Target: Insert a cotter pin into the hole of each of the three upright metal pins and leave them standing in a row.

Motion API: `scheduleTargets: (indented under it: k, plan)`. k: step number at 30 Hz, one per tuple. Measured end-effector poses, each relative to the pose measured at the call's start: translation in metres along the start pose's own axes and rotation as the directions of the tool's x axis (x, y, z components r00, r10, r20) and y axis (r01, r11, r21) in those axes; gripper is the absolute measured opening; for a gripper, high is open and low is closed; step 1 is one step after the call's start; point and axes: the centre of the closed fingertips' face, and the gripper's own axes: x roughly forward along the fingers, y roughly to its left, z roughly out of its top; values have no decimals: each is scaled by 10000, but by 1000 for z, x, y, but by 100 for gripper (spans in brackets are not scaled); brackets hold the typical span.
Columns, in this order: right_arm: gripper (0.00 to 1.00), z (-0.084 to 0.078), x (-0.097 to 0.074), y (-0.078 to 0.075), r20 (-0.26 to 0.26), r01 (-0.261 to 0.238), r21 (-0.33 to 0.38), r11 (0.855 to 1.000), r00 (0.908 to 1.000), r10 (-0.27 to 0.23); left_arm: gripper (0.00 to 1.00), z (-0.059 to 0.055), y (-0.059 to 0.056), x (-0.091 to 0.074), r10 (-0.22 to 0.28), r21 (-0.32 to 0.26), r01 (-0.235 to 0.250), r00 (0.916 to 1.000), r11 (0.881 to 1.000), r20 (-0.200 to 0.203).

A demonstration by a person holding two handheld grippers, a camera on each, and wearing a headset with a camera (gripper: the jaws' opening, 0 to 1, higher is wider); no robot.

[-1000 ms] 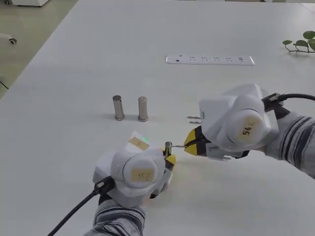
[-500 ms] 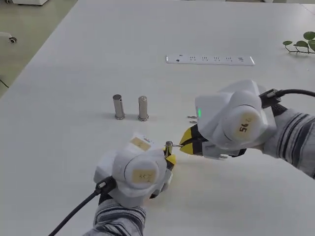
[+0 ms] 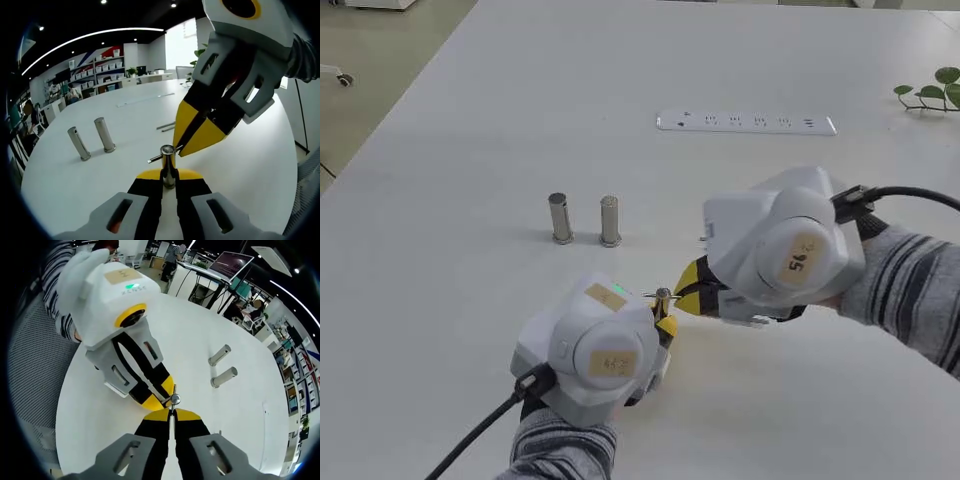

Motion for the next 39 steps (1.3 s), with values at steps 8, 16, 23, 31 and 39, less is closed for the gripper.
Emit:
scheduleTargets:
  k: [8,16,23,31,39]
  plan:
    - [0,3,2,0,121,14,215,9998,9999,-17,5,0,0,0,-1,-38,1,10000,10000,28]
    - [0,4,0,0,213,74,364,9993,9997,-82,5,0,-1,0,4,-37,-4,10000,10000,48]
    - [0,3,-7,-1,195,177,422,9990,9996,-185,5,0,0,0,24,-68,-24,10000,10000,60]
    - [0,4,-6,0,228,176,479,9987,9996,-187,5,0,-1,1,24,-24,-24,10000,10000,33]
    - [0,4,-6,0,253,184,703,9974,9995,-202,5,0,-1,1,17,10,-17,10000,10000,33]
